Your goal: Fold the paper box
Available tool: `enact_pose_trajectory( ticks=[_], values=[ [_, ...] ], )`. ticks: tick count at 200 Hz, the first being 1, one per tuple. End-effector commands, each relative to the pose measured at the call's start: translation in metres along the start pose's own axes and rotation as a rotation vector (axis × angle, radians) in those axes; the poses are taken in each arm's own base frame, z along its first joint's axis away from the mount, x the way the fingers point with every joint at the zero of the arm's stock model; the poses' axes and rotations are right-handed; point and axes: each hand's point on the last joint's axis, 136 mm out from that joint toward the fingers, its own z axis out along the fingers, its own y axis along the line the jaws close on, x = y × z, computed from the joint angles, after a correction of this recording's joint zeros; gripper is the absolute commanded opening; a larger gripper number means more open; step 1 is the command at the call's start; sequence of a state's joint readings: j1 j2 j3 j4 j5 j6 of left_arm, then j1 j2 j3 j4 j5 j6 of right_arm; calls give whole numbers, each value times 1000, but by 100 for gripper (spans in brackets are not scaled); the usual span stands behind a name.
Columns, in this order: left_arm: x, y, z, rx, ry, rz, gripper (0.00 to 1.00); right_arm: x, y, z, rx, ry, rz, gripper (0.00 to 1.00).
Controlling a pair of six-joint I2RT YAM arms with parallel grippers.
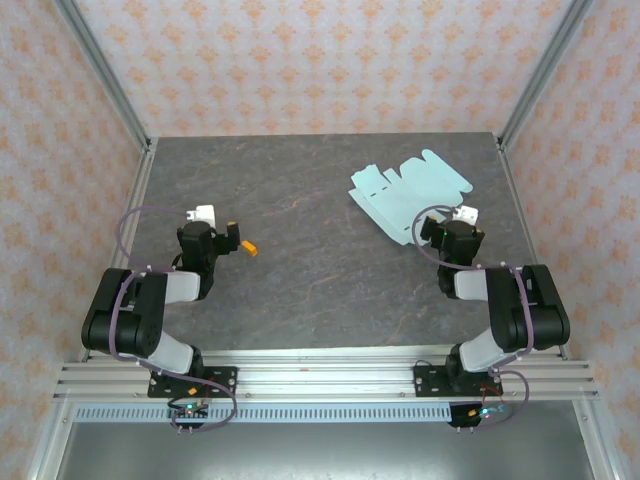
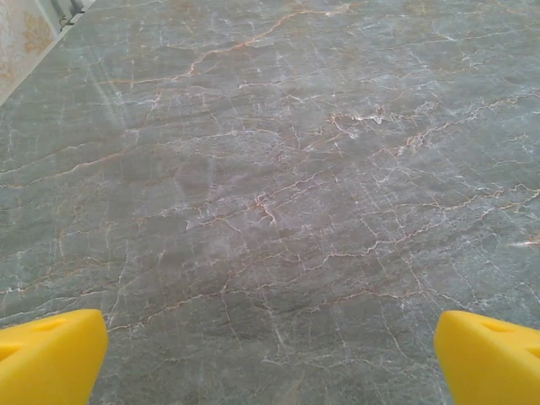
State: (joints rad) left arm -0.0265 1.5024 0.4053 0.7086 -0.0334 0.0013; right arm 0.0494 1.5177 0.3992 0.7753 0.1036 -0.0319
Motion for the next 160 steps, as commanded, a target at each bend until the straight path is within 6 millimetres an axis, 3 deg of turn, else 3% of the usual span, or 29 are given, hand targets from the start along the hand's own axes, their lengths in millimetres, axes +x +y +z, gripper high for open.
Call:
enact_pose_trajectory(
  ticks=[1,145,160],
  values=[
    [-20,-3,0,-1,-61,8,100,-7,1,3,-4,-13,-3,99],
    [-20,-2,0,-1,-59,5,100,-7,1,2,-4,-15,-2,99],
    [-27,5,-1,-42,-53,-11,100,-15,-4,0,27,-25,11,99]
  ],
)
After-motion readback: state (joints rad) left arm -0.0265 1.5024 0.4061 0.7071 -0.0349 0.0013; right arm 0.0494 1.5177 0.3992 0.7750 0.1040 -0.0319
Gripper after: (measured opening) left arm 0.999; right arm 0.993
